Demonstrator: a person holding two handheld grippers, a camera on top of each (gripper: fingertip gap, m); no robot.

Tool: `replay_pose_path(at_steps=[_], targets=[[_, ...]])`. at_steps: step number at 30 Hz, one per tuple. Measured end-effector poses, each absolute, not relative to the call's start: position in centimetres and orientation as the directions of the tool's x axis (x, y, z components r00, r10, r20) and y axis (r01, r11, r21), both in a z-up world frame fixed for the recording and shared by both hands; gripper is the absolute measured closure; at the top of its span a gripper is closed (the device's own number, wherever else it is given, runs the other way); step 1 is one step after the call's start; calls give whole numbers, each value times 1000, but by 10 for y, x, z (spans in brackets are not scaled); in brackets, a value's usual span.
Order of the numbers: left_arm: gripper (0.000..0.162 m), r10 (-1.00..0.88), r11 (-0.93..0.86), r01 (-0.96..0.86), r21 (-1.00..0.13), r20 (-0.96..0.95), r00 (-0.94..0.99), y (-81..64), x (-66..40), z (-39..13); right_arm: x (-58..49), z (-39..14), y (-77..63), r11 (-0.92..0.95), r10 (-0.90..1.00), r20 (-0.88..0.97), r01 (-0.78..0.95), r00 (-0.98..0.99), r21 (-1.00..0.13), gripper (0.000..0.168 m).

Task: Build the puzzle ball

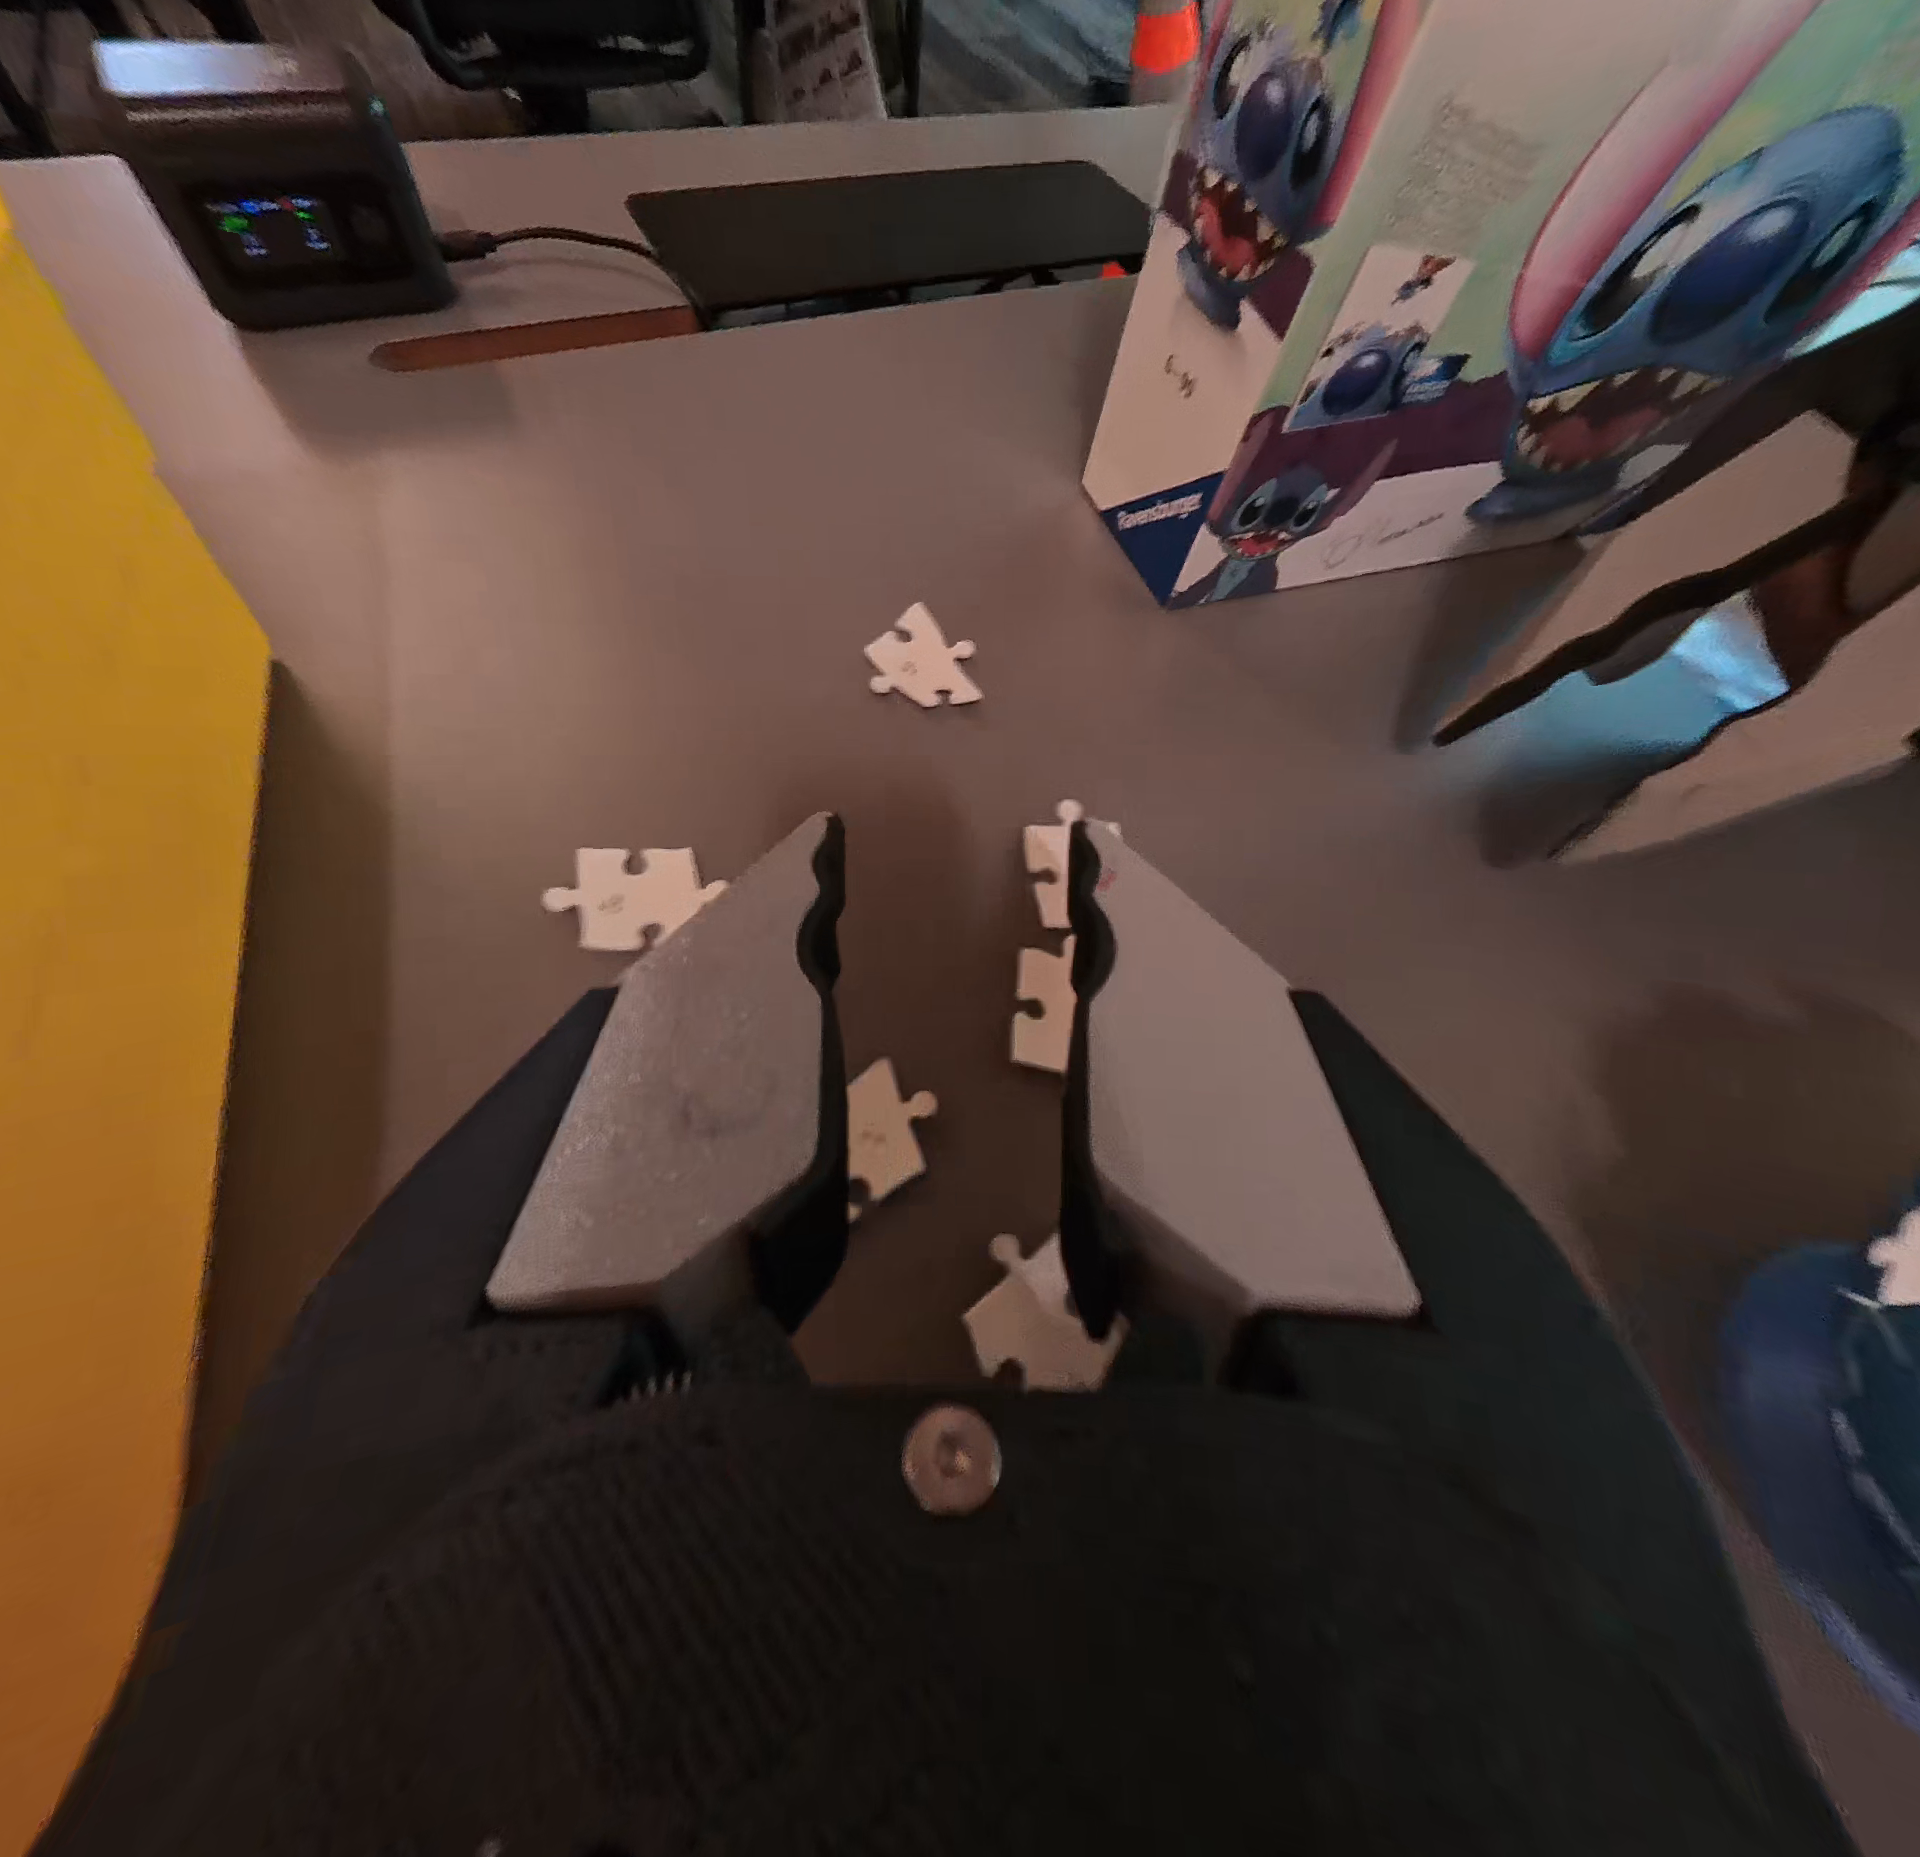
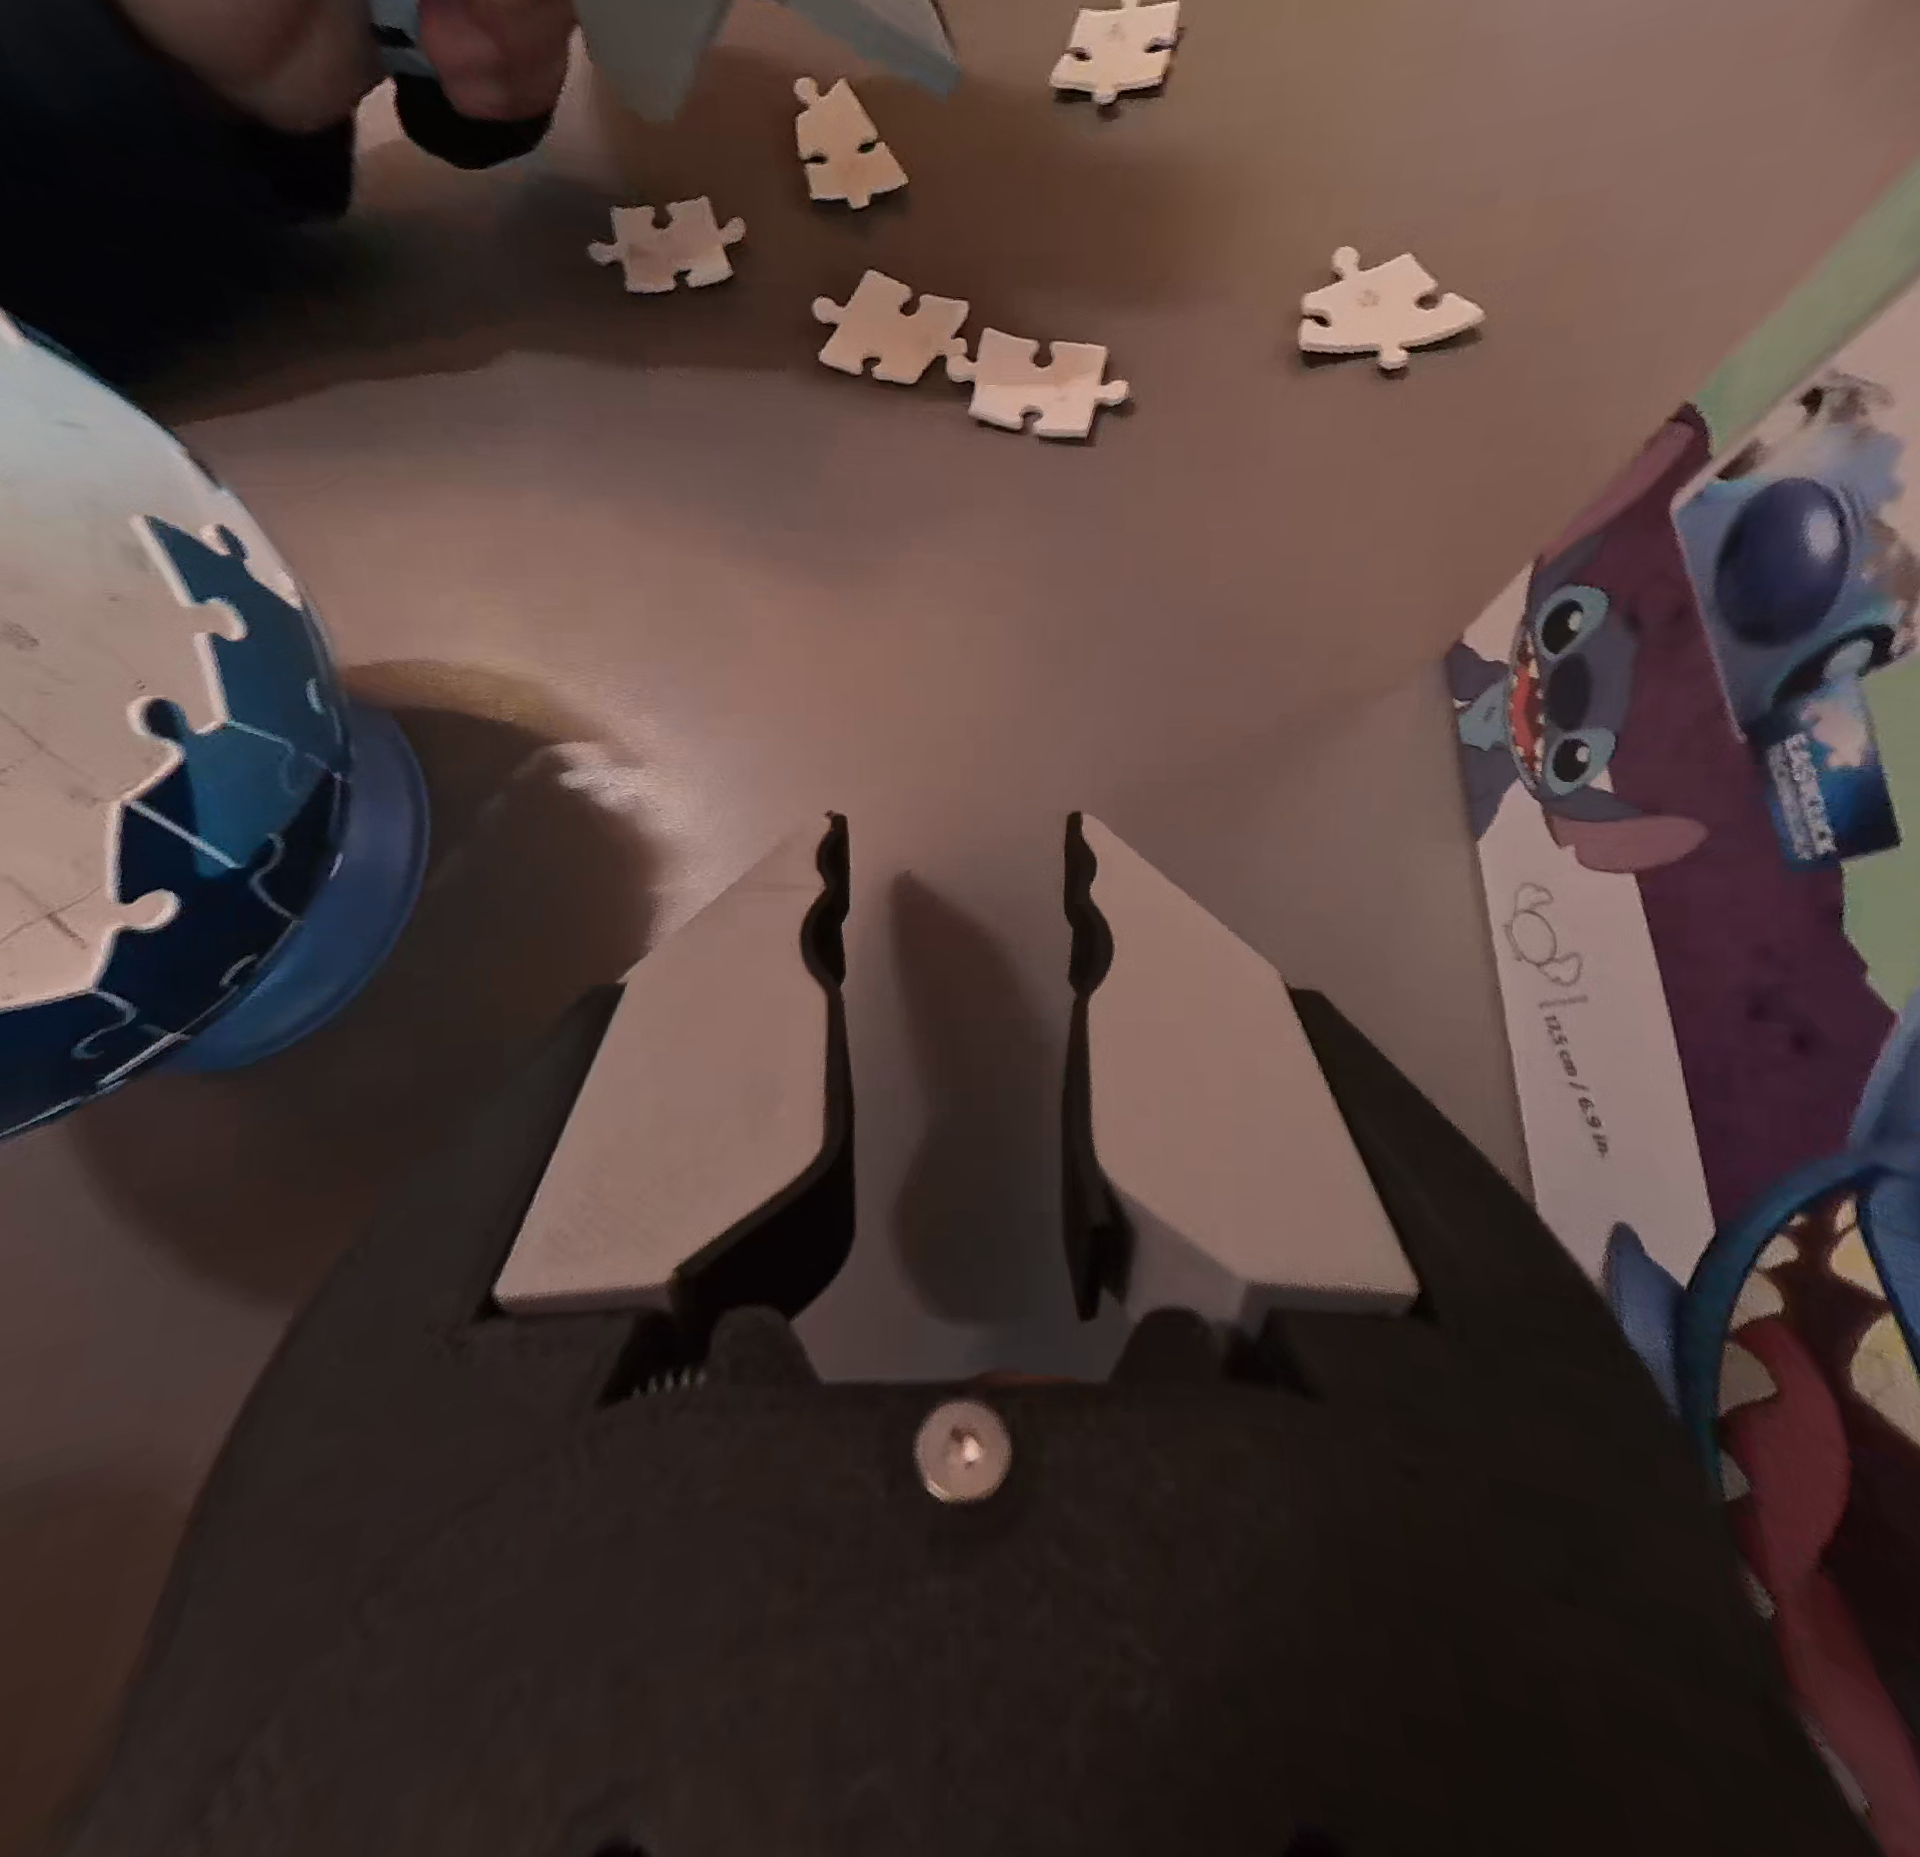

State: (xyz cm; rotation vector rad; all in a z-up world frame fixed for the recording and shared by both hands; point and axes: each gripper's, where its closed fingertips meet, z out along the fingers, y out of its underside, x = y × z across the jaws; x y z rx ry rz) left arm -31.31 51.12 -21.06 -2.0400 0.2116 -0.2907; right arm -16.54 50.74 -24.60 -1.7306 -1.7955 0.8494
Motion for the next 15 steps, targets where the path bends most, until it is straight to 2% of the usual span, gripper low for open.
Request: replay_pose_path(at_steps=[2,9,15], targets=[[121,-236,-438,-40,-898,71,969,512,-323,-208,-167,-247,510,-9,998,-44,663,-36,-748,128],[122,-203,-465,26,-885,135,970,512,-332,-217,-163,-257,515,5,1000,11,657,4,-754,126],[123,-189,-412,36,-911,125,974,512,-336,-208,-163,-260,515,10,1000,16,670,3,-743,124]])
